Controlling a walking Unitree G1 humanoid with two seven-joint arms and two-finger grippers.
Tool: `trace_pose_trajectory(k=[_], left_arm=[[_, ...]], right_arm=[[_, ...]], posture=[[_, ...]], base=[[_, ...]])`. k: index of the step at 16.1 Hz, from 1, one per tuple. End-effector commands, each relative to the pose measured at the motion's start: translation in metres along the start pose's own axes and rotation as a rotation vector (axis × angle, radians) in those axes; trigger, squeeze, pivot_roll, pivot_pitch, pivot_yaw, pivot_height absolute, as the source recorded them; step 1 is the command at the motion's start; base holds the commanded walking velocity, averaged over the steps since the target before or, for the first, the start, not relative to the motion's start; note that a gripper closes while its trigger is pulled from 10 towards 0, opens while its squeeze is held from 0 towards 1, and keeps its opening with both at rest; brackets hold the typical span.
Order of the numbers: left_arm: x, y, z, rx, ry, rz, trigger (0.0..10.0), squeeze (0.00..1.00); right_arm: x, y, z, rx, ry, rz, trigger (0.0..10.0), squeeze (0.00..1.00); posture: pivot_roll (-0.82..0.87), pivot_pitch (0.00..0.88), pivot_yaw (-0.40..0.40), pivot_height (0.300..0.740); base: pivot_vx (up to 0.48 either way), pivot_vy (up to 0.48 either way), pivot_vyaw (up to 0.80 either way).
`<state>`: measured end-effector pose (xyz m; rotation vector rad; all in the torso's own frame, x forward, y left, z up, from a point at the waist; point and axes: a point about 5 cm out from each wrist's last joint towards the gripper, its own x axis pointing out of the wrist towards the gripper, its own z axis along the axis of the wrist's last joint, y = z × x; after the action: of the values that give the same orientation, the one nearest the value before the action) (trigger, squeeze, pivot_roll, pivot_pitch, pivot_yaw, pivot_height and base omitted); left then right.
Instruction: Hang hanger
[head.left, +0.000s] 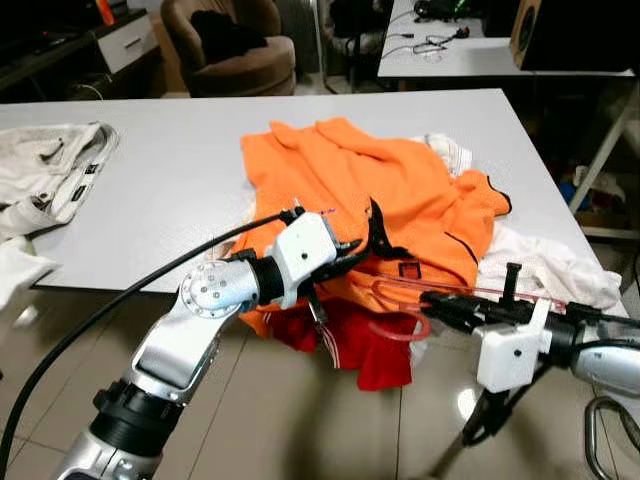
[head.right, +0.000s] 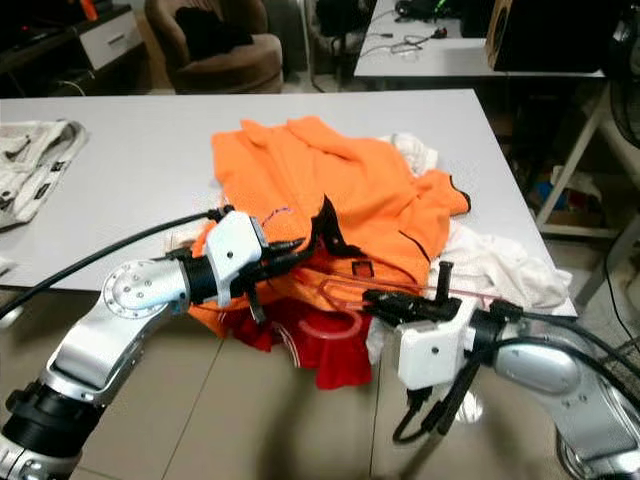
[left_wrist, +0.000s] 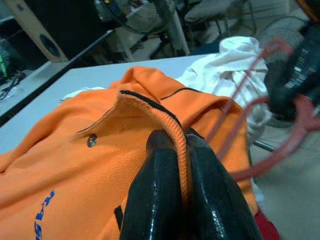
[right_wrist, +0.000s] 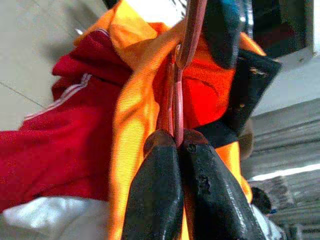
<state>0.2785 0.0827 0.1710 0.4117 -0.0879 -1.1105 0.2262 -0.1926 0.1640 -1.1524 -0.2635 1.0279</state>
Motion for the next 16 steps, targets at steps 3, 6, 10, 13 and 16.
trace_pose_trajectory(k=[3,6,10,13,16], left_arm=[[0.0,-0.002,-0.002,0.055,0.021,-0.067,0.0,0.0],[0.001,0.003,-0.006,0.082,0.057,-0.027,0.0,0.0],[0.005,0.019,-0.004,0.017,0.02,0.087,10.0,1.0],[0.001,0.02,-0.003,0.033,0.003,0.037,10.0,1.0],[-0.002,0.012,-0.002,0.03,0.001,-0.043,10.0,1.0]], right_arm=[[0.005,-0.015,-0.003,-0.077,-0.049,-0.065,10.0,0.0],[0.009,-0.021,0.0,-0.106,-0.087,-0.083,10.0,0.0],[0.014,-0.008,0.005,-0.103,-0.148,-0.06,10.0,0.0],[0.016,-0.007,0.005,-0.097,-0.157,-0.065,10.0,0.0],[0.018,-0.011,0.002,-0.101,-0.156,-0.077,10.0,0.0]], posture=[[-0.24,0.001,0.134,0.74],[-0.24,0.0,0.131,0.74],[-0.24,0.0,0.133,0.74],[-0.24,0.0,0.133,0.74],[-0.23,0.0,0.132,0.74]], base=[[0.0,0.0,0.0],[0.0,0.0,0.0],[0.0,0.0,0.0],[0.0,0.0,0.0],[0.0,0.0,0.0]])
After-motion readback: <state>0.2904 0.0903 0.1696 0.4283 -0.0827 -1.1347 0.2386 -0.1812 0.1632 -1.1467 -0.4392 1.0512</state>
